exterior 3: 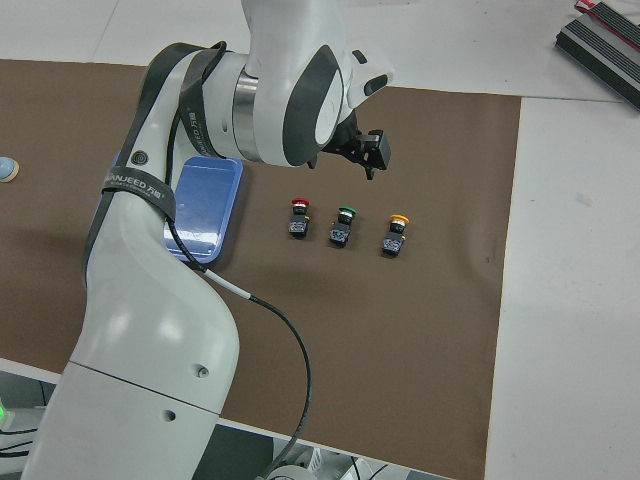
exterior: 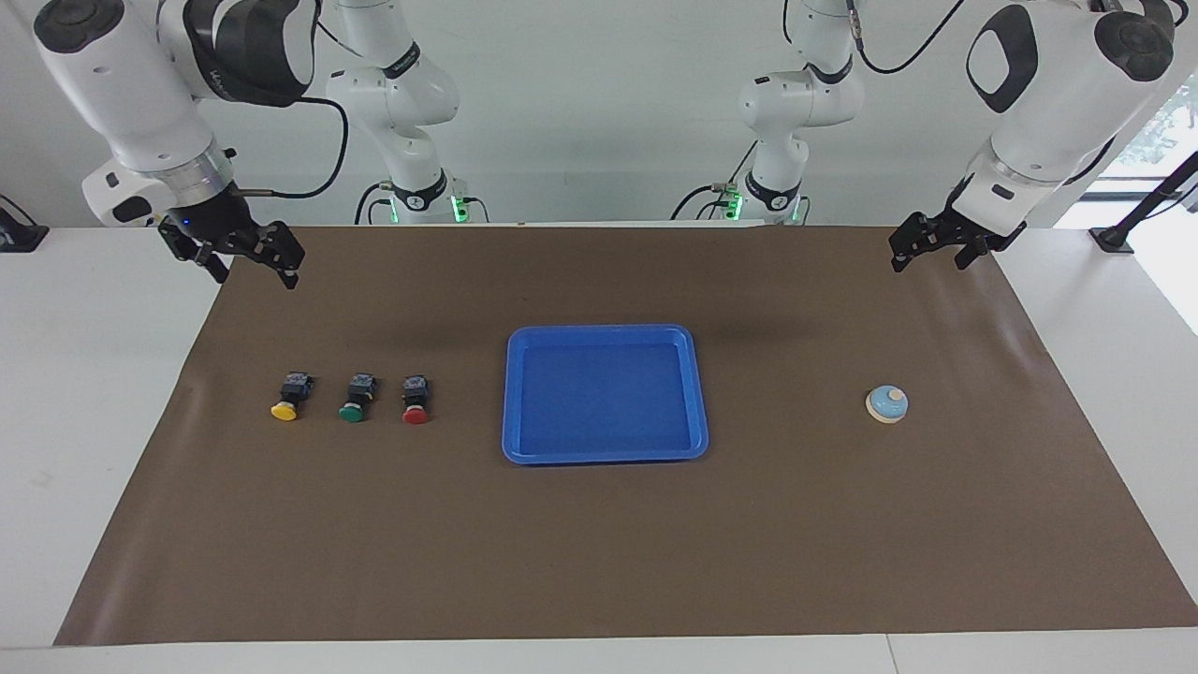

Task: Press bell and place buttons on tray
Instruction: 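Lift the left gripper off the bell and draw it back, then grasp the yellow-capped button with the right gripper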

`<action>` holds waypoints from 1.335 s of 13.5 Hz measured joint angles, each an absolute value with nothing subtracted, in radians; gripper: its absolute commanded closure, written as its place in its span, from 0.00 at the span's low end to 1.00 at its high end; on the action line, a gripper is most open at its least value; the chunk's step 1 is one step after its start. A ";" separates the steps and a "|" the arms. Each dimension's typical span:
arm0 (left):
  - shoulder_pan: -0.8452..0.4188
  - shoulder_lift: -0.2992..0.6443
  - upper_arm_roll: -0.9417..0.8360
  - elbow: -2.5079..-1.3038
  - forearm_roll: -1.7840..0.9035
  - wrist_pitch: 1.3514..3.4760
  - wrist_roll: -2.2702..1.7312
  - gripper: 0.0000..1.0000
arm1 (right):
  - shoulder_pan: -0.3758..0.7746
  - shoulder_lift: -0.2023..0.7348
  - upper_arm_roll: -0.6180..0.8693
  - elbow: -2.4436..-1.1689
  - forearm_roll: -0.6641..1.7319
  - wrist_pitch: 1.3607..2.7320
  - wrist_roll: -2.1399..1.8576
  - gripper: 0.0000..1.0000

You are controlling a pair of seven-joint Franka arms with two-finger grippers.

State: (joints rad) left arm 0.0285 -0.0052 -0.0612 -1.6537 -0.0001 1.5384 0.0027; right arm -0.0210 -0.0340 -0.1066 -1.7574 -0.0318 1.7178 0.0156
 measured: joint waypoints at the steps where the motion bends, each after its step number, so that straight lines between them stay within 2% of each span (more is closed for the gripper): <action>1: 0.028 -0.008 -0.061 -1.652 0.000 1.538 0.003 0.00 | -0.044 -0.027 -0.106 -1.772 -0.032 1.734 0.015 0.00; 5: 0.029 -0.023 -0.060 -1.652 0.000 1.538 0.003 0.00 | -0.133 0.054 -0.108 -1.800 -0.032 1.851 -0.063 0.00; 9: 0.029 -0.023 -0.060 -1.652 0.000 1.538 0.003 0.00 | -0.122 0.129 -0.097 -1.838 -0.032 1.956 -0.065 0.00; 13: 0.029 -0.023 -0.060 -1.652 0.000 1.538 0.003 0.00 | -0.118 0.142 -0.085 -1.968 -0.032 2.102 -0.097 0.00; 18: 0.029 -0.023 -0.060 -1.652 0.000 1.538 0.003 0.00 | -0.101 0.137 -0.084 -2.068 -0.032 2.173 -0.145 0.00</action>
State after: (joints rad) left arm 0.0286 -0.0232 -0.0598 -1.6520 -0.0001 1.5384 0.0027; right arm -0.1013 0.1370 -0.0838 -2.0682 -0.0316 2.1728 -0.1454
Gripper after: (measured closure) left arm 0.000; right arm 0.000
